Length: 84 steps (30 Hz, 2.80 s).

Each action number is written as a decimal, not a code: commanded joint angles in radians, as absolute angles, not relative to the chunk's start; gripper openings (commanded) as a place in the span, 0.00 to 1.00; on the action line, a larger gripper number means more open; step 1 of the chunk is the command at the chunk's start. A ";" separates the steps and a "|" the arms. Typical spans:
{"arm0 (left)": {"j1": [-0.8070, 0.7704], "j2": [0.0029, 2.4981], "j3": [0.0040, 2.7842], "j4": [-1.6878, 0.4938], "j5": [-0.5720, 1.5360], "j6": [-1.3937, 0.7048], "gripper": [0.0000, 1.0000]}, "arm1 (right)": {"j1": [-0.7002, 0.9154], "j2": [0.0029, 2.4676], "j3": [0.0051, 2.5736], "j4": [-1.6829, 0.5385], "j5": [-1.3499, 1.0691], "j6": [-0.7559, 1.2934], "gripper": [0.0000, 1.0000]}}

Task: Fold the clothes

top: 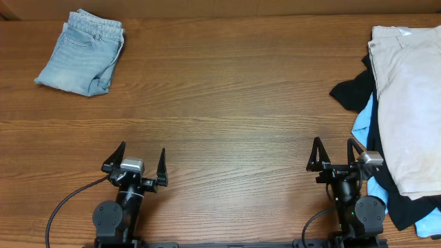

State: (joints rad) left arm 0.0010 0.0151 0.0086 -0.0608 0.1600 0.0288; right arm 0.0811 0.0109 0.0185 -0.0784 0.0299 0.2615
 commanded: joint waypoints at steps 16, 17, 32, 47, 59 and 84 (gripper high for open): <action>0.009 0.004 0.005 -0.062 0.154 0.020 1.00 | 0.086 0.003 0.008 -0.079 0.031 0.262 1.00; 0.009 0.004 0.005 -0.062 0.154 0.019 1.00 | 0.086 0.003 0.008 -0.079 0.031 0.262 1.00; 0.009 0.004 0.005 -0.062 0.154 0.020 1.00 | 0.086 0.003 0.008 -0.079 0.031 0.262 1.00; 0.009 0.004 0.005 -0.062 0.154 0.020 1.00 | 0.086 0.003 0.008 -0.079 0.031 0.262 1.00; 0.009 0.004 0.005 -0.062 0.154 0.019 1.00 | 0.086 0.003 0.008 -0.079 0.031 0.262 1.00; 0.007 0.004 0.005 -0.050 0.151 0.038 1.00 | 0.086 0.003 0.008 -0.079 0.032 0.242 1.00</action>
